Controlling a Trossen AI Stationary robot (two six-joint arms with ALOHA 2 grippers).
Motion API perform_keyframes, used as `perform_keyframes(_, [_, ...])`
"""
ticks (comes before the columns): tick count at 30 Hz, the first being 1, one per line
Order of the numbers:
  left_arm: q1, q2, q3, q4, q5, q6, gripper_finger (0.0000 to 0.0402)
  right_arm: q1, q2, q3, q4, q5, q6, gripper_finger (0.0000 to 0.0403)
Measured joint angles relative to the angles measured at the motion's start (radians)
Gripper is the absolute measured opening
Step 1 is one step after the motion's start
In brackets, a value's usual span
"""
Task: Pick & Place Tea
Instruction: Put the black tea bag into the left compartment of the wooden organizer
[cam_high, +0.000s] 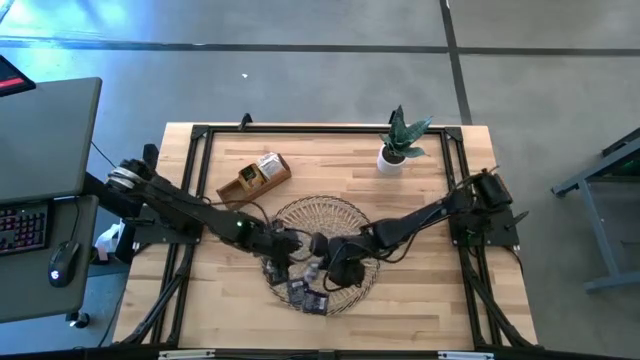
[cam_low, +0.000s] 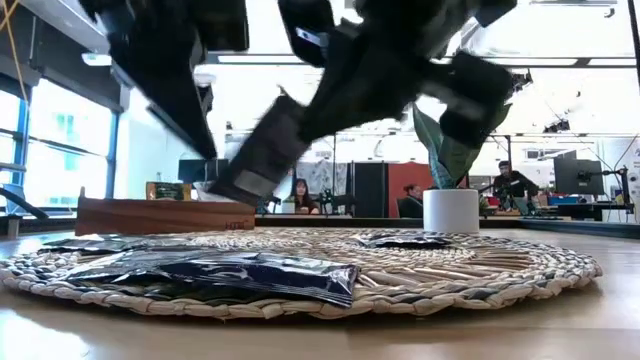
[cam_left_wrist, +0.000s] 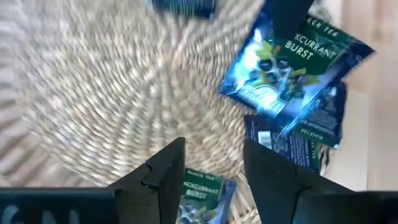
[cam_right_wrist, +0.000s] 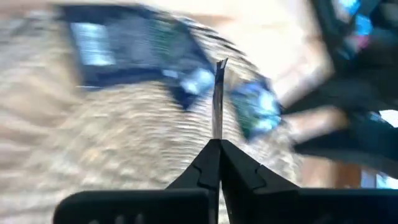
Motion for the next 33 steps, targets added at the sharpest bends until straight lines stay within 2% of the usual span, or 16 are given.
perform_keyframes(4, [0.001, -0.050, 0.002, 0.101, -0.002, 0.131, 0.0161, 0.000, -0.037, -0.001, -0.009, -0.123, -0.064, 0.0003])
perform_keyframes(9, [0.001, -0.055, 0.001, 0.249, 0.109, 0.232, 0.0161, 0.018, -0.051, -0.003, 0.048, -0.140, -0.256, 0.0002])
perform_keyframes(13, [0.000, -0.055, 0.001, 0.263, 0.121, 0.239, 0.0161, 0.041, -0.063, -0.001, 0.128, -0.186, -0.416, 0.0001])
perform_keyframes(17, [0.001, -0.055, 0.001, 0.299, 0.195, 0.252, 0.0161, 0.065, -0.062, -0.002, 0.207, -0.126, -0.578, 0.0001])
perform_keyframes(22, [0.000, -0.046, 0.001, 0.361, 0.331, 0.246, 0.0161, 0.066, -0.061, -0.002, 0.223, -0.061, -0.629, 0.0001])
perform_keyframes(28, [0.001, -0.040, 0.000, 0.360, 0.341, 0.202, 0.0161, 0.056, -0.061, -0.002, 0.232, -0.048, -0.648, 0.0001])
perform_keyframes(33, [0.015, -0.013, 0.000, 0.340, 0.301, 0.182, 0.0161, 0.056, -0.060, -0.003, 0.232, -0.055, -0.680, 0.0000])
